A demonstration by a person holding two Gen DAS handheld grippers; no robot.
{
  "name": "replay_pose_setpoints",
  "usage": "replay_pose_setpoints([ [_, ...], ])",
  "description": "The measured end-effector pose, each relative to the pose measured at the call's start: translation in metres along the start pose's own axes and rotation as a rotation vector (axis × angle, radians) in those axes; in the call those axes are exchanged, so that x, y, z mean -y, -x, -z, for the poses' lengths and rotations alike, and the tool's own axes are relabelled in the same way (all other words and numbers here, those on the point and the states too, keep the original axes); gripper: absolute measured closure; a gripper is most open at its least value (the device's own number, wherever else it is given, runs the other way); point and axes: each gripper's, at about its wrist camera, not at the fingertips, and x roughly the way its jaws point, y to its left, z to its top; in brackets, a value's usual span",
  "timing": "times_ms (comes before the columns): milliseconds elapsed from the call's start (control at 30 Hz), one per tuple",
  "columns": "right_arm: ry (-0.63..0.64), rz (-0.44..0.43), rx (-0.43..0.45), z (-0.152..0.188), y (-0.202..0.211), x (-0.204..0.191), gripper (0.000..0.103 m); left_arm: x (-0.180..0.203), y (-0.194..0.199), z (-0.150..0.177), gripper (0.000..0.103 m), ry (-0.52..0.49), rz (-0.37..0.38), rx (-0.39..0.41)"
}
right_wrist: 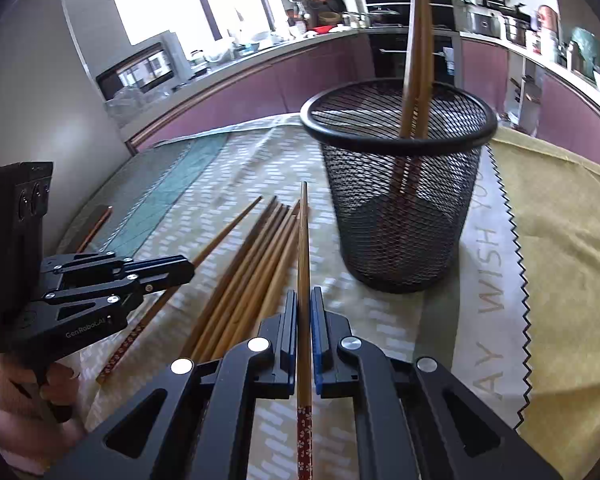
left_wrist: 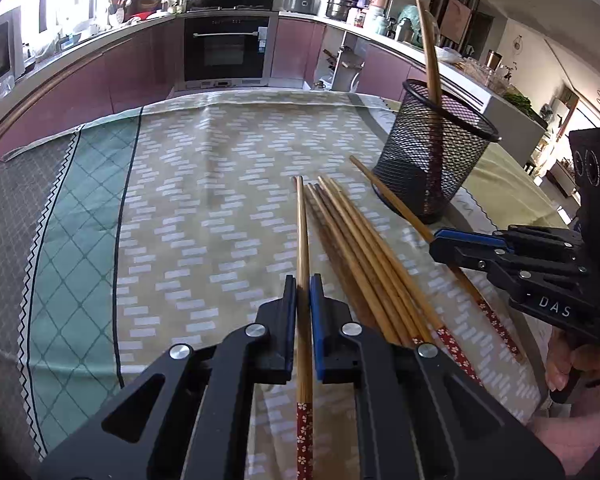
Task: Organize utensils
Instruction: 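Close the left gripper on a chopstick while the right gripper grasps another chopstick, then raise the left gripper's chopstick upright into the mesh cup while the right gripper inserts its own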
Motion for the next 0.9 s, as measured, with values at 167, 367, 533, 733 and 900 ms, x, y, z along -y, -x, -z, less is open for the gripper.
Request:
replay_pose_setpoints([
  [167,0.073,-0.025,-0.047,0.003,-0.002,-0.01,0.098,0.013,0.003,0.006,0.095,-0.061,0.042,-0.014],
  [367,0.115,-0.004,-0.097,0.003,-0.007,-0.012,0.097,0.017,-0.002,0.007,0.095,-0.097,0.048,-0.031],
  [533,0.129,0.009,-0.123,0.001,-0.014,-0.013,0.096,0.011,-0.009,0.004,0.093,-0.099,0.047,-0.06],
  [733,0.126,-0.002,-0.125,-0.003,-0.02,-0.012,0.096,0.008,-0.015,-0.002,0.092,-0.105,0.066,-0.072],
  [900,0.106,-0.018,-0.077,-0.002,-0.008,-0.009,0.097,0.011,-0.016,-0.007,0.095,-0.093,0.043,-0.069],
])
